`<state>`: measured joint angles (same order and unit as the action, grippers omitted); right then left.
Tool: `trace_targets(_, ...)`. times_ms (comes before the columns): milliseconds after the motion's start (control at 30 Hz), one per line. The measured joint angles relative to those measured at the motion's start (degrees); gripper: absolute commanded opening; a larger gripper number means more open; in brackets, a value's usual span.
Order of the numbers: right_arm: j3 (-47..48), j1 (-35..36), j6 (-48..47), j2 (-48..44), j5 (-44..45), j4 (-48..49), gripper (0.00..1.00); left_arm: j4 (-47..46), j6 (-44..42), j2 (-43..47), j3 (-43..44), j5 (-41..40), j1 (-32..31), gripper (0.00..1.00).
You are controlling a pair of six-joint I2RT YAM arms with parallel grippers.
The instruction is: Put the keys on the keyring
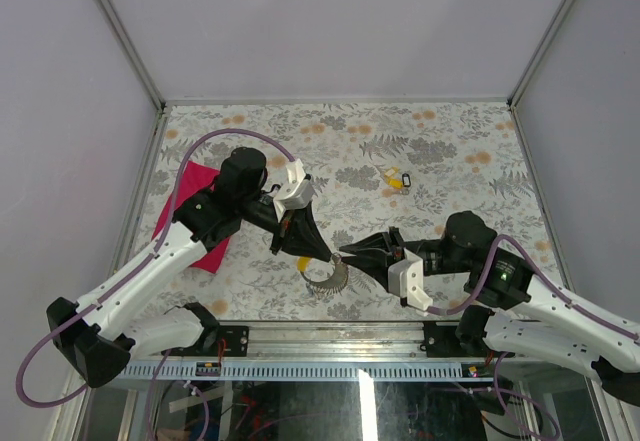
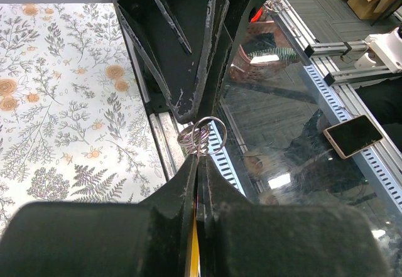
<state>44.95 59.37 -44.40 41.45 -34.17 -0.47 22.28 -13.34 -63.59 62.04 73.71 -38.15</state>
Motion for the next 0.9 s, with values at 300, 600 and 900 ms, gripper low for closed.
trace_targets(300, 0.59, 0.00, -0.04, 1.11, -0.70, -0.31, 0.22, 0.17, 0.04, -0.28, 0.00, 0.26, 0.00, 0.00)
trace_targets(600, 2.75, -0.02, -0.52, 2.47, -1.60, -3.37, 0.27, 1.33, -0.04, -1.11, 0.00, 1.09, -0.02, 0.00)
trace_targets(900, 4.07, -0.07, -0.92, 3.82, -3.45, -6.05, 0.23, 3.21, -0.46, -2.10, 0.00, 2.14, -0.04, 0.00)
